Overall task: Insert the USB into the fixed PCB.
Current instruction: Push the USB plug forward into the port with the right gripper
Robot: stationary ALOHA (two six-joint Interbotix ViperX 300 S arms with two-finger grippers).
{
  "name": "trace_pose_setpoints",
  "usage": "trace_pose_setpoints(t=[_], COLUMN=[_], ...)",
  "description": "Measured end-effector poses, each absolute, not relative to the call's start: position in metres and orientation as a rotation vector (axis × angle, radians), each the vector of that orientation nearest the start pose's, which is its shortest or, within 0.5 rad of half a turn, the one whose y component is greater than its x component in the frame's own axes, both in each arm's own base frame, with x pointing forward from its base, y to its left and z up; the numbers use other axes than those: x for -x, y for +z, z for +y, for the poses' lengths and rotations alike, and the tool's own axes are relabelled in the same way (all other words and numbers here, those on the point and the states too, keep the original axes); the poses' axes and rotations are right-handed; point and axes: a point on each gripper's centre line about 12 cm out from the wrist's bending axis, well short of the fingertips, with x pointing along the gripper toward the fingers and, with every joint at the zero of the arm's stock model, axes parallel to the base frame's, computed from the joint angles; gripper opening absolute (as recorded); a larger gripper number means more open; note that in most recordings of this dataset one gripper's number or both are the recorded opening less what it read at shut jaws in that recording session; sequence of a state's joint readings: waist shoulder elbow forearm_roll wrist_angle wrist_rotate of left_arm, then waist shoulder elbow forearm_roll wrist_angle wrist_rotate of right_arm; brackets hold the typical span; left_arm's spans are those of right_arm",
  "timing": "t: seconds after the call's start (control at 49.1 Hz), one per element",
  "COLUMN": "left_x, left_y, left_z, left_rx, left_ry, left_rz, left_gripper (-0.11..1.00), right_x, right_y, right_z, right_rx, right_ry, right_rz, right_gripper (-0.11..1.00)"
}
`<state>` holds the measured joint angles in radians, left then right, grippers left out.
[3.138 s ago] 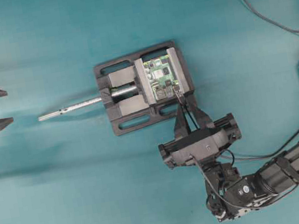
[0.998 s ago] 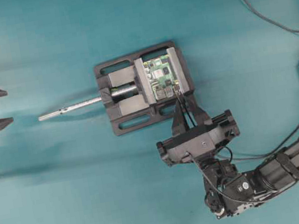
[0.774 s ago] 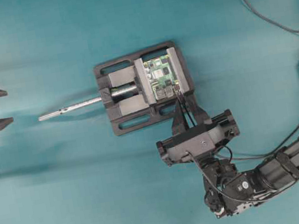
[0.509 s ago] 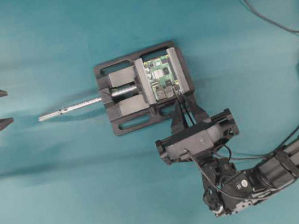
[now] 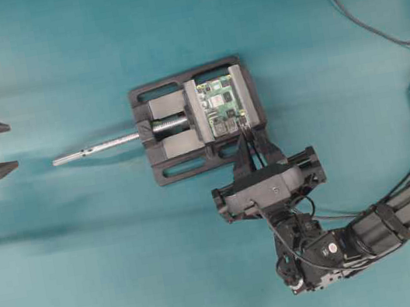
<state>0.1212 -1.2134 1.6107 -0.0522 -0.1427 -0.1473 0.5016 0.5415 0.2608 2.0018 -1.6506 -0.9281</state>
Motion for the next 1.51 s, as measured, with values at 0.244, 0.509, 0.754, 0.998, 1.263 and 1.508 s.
trace_pose_setpoints(t=[0.244, 0.509, 0.754, 0.998, 1.263, 1.508], left_x=[-0.1298, -0.1298, -0.1298, -0.1296, -0.1298, -0.1298], left_y=[0.1419, 0.1419, 0.1419, 0.1415, 0.1419, 0.1419], left_z=[0.0167, 0.0165, 0.0165, 0.0165, 0.0165, 0.0165], left_rx=[0.214, 0.213, 0.212, 0.212, 0.213, 0.212], left_ry=[0.153, 0.151, 0.151, 0.151, 0.151, 0.151], left_rz=[0.241, 0.241, 0.241, 0.241, 0.241, 0.241], left_gripper=[0.96, 0.96, 0.96, 0.96, 0.96, 0.96], right_x=[-0.3784, -0.3791, -0.3799, -0.3795, -0.3795, -0.3784], right_y=[0.1103, 0.1103, 0.1104, 0.1100, 0.1099, 0.1094], right_z=[0.0840, 0.0818, 0.0802, 0.0777, 0.0784, 0.0794], right_rx=[0.012, 0.006, 0.025, 0.055, 0.032, -0.012], right_ry=[-1.404, -1.408, -1.394, -1.368, -1.386, -1.409], right_rz=[0.349, 0.352, 0.336, 0.307, 0.320, 0.319], right_gripper=[0.21, 0.21, 0.21, 0.21, 0.21, 0.21])
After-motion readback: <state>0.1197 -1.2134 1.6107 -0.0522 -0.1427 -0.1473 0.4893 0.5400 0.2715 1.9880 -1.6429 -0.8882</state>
